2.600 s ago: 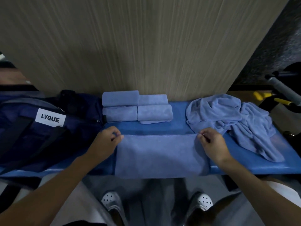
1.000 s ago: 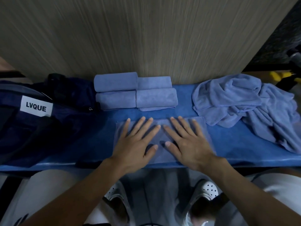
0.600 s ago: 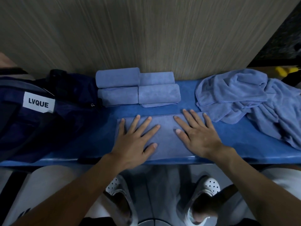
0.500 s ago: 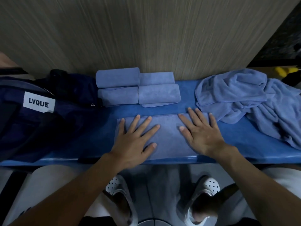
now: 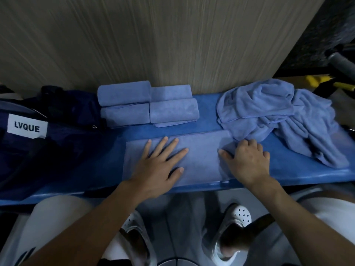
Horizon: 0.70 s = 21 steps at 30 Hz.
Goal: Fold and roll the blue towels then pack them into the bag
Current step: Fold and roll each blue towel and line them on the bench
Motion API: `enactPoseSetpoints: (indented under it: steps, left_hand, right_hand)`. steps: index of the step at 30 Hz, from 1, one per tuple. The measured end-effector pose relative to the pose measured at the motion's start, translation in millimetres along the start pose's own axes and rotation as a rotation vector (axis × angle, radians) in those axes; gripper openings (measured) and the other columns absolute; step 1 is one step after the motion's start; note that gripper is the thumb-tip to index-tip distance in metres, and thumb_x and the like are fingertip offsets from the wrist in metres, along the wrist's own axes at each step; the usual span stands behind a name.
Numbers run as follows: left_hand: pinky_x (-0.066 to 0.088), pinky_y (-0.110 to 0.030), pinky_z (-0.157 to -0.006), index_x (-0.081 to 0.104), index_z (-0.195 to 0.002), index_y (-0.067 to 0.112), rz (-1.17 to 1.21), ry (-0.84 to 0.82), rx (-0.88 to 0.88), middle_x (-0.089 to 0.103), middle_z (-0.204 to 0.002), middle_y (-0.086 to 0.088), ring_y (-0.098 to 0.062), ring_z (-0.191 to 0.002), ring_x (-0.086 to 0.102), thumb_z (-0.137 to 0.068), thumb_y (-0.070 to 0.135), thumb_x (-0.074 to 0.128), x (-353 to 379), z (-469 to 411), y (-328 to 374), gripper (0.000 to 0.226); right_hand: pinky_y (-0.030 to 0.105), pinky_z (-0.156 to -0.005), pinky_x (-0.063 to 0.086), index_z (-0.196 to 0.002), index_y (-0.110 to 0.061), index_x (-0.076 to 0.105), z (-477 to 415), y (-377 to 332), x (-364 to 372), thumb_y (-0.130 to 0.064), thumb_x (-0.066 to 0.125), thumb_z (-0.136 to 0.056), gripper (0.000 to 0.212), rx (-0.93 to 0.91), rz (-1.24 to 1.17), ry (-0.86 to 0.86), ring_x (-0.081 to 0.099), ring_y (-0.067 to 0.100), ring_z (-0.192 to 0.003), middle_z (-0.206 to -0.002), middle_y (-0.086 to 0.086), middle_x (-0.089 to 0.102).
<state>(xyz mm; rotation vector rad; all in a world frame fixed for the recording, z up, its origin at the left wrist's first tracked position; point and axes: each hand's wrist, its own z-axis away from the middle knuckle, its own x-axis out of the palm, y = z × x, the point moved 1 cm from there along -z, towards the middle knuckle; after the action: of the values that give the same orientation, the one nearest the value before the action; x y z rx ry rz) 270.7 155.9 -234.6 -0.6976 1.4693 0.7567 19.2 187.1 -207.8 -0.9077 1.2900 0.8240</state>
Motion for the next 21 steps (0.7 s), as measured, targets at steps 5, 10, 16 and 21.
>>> enactPoseSetpoints:
  steps: [5,10,16,21]
  left_hand:
    - [0.009,-0.057,-0.119,0.022,-0.152,0.042,0.001,0.001,0.026,0.011,-0.164,0.007,-0.021,-0.152,0.004,-0.096,0.059,0.020,-0.1,-2.2,-4.9,0.059]
    - [0.009,-0.056,-0.119,0.023,-0.152,0.042,0.018,0.010,0.041,0.012,-0.164,0.007,-0.019,-0.152,0.004,-0.096,0.059,0.023,-0.9,-2.9,-8.2,0.059]
    - [0.004,-0.053,-0.120,0.021,-0.152,0.044,0.022,0.002,0.023,0.010,-0.164,0.009,-0.017,-0.152,0.001,-0.094,0.060,0.021,-0.5,-4.0,-7.4,0.060]
    - [0.001,-0.053,-0.120,0.019,-0.152,0.043,0.041,-0.012,0.024,0.007,-0.164,0.010,-0.015,-0.151,-0.003,-0.094,0.061,0.021,-1.2,-5.2,-7.7,0.061]
  right_hand:
    - [0.045,-0.095,0.032,-0.085,-0.015,0.062,-8.8,1.1,0.4,-0.063,0.064,-0.077,0.048,0.096,-0.282,-0.082,0.044,0.032,-0.113,-0.110,0.008,0.051]
    - [0.034,-0.067,0.032,-0.059,-0.019,0.036,-7.7,-1.8,0.6,-0.045,0.073,-0.078,0.049,-0.042,-0.509,-0.017,0.049,0.028,-0.070,-0.060,-0.002,0.044]
    - [0.024,-0.047,0.025,-0.062,-0.016,0.033,-4.1,-1.2,-4.2,-0.034,0.071,-0.082,0.046,-0.097,-0.656,0.014,0.034,0.011,-0.052,-0.055,-0.004,0.039]
    - [0.024,-0.052,0.034,-0.066,-0.014,0.041,-6.1,-0.7,-6.7,-0.028,0.074,-0.082,0.039,-0.121,-0.843,-0.049,0.039,0.010,-0.054,-0.058,-0.004,0.044]
